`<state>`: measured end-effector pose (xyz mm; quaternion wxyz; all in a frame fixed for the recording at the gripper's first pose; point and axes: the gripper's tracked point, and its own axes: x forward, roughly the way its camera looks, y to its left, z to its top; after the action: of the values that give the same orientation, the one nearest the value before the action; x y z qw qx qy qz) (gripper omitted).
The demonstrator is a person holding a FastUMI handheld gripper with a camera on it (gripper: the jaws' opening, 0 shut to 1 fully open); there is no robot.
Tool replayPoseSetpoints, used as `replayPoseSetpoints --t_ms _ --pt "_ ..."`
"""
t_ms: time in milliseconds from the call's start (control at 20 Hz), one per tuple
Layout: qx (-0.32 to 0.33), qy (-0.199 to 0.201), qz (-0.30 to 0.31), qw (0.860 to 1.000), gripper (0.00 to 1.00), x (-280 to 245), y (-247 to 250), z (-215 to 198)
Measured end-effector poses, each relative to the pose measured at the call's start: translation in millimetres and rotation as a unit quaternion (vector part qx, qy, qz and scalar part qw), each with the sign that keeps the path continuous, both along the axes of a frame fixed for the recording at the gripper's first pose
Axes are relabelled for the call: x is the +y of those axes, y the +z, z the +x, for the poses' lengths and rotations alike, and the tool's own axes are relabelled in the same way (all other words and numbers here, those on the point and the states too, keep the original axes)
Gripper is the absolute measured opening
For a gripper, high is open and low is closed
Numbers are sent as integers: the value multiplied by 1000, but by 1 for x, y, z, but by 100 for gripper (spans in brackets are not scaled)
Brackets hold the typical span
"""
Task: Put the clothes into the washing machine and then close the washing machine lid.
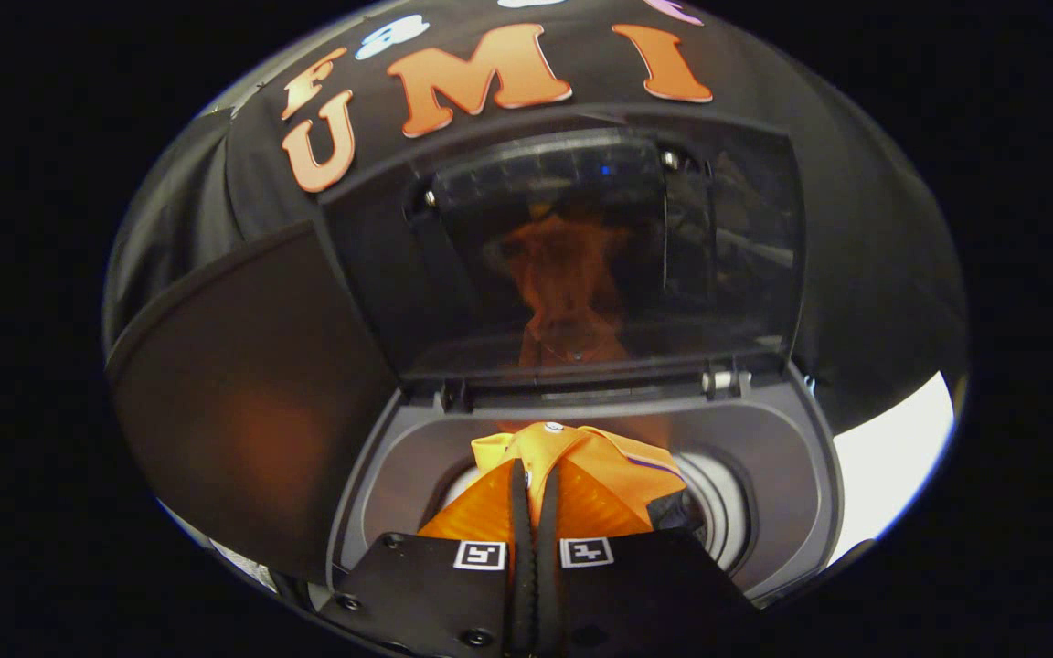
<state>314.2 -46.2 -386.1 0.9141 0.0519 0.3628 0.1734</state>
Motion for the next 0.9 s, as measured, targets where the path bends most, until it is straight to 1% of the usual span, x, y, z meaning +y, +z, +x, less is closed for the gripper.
replayPoseSetpoints --t_ms 100,350,550,600,650,700,750,900 --pt "29 -6 -5 1000 8 -2 -21 -4" --pt "58 -30 -8 998 8 -7 -33 5" --pt "74 -50 -23 996 9 -11 -42 9" --pt "76 -53 -28 995 10 -13 -45 10" --pt "80 -51 -28 995 13 -12 -47 8" --pt "84 -53 -28 995 13 -12 -49 7" --pt "86 -51 -28 995 17 -11 -49 5" --pt "67 -49 -51 995 58 -16 -45 7"
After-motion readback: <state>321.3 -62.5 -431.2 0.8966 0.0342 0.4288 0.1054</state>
